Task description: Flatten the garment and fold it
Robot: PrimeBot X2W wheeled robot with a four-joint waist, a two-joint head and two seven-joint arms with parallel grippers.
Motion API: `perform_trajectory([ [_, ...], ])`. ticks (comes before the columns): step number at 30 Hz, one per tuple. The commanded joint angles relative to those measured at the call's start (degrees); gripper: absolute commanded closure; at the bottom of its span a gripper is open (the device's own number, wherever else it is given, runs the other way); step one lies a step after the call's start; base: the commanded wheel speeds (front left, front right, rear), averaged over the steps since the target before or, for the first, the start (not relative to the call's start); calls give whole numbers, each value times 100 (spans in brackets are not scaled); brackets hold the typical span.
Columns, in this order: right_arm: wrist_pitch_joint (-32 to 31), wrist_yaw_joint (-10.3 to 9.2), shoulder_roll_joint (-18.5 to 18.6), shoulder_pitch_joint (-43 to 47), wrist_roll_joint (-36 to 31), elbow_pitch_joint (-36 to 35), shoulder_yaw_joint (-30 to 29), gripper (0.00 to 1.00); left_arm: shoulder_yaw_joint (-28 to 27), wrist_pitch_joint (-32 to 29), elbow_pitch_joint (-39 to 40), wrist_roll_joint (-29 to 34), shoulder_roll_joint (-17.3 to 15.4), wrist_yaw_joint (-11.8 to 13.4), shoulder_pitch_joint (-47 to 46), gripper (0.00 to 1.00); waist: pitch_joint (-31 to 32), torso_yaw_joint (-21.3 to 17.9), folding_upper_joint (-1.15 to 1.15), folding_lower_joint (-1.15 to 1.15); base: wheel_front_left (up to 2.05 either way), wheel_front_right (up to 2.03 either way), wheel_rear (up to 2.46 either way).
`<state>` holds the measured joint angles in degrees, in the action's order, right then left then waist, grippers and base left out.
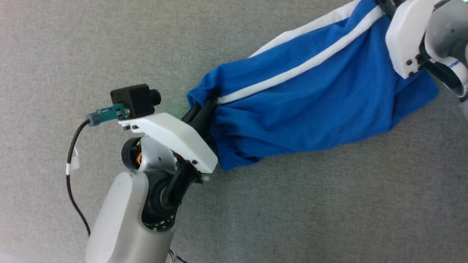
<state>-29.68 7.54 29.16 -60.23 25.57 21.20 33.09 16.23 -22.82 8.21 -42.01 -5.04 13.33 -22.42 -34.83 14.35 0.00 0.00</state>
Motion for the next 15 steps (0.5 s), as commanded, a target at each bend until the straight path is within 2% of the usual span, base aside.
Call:
perform_trajectory([
  [1, 13, -5, -25, -81, 53, 56, 29, 87, 19, 2, -83, -22, 9, 14, -22, 100, 1, 7, 0, 0, 0, 0, 0],
  [2, 19, -5, -37, -97, 91, 128, 72, 63, 22, 1, -101, -23, 9, 17, -26, 87, 19, -1, 0, 0, 0, 0, 0],
  [3, 52, -5, -43, -113, 119, 171, 125, 25, 16, 5, -116, -25, 9, 24, -26, 68, 52, -14, 0, 0, 0, 0, 0],
  [4, 84, -5, -42, -120, 152, 204, 175, 0, 8, 10, -127, -28, 8, 31, -24, 52, 95, -29, 0, 0, 0, 0, 0],
  [5, 107, -5, -36, -117, 197, 234, 220, 0, -2, 20, -136, -31, 5, 35, -18, 33, 145, -43, 0, 0, 0, 0, 0],
  [6, 122, -5, -26, -108, 256, 259, 259, 0, -12, 32, -145, -38, 6, 40, -6, 4, 202, -55, 0, 0, 0, 0, 0],
  [7, 150, -5, -17, -90, 326, 270, 278, 0, -25, 57, -156, -43, 8, 44, 9, 0, 271, -67, 0, 0, 0, 0, 0],
  [15, 687, -5, 230, 515, 801, -199, 97, 0, -103, 428, -36, 54, -89, -6, 361, 0, 1033, -196, 0, 0, 0, 0, 0],
])
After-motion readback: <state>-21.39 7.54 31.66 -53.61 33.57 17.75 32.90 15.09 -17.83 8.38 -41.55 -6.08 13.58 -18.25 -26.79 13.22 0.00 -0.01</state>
